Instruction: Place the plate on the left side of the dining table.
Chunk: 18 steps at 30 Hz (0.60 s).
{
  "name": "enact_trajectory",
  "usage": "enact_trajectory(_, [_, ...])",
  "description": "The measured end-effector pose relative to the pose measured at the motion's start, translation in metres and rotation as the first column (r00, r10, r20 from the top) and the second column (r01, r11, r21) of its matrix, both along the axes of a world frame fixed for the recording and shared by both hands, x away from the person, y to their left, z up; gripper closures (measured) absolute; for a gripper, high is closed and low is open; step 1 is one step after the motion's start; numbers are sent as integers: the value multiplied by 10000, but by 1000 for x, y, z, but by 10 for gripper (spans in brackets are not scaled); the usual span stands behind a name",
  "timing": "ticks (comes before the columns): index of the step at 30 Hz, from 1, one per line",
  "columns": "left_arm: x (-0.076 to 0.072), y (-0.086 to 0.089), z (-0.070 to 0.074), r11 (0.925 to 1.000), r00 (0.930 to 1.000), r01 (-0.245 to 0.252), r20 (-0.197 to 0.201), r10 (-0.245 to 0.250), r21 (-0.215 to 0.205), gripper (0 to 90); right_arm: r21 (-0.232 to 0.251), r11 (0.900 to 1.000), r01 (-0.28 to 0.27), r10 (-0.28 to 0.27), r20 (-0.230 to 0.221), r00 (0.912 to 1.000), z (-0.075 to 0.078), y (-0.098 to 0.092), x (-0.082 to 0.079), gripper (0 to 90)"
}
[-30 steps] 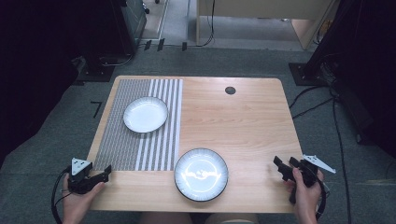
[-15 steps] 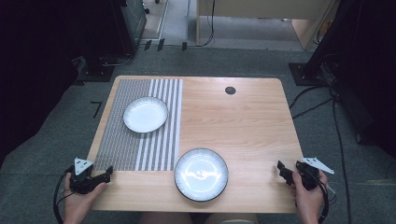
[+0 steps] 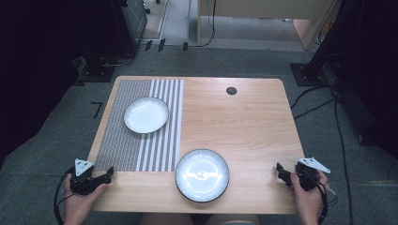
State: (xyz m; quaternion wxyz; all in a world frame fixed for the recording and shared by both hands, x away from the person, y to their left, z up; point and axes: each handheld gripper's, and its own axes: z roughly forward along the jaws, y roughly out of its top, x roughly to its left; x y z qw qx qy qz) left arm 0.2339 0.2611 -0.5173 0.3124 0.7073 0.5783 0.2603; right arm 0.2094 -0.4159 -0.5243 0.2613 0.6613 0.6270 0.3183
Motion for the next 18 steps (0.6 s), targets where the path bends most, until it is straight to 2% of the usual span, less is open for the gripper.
enact_trajectory(9, [0, 0, 0, 10000, 10000, 3, 1, -3, -2, 212, -635, 9980, -64, 52, -202, 9998, -1, 6, 1, 151])
enact_trajectory(18, [0, 0, 0, 10000, 10000, 4, 3, -4, -1, 212, -640, 9979, 85, -101, -249, 9996, -1, 8, 0, 135])
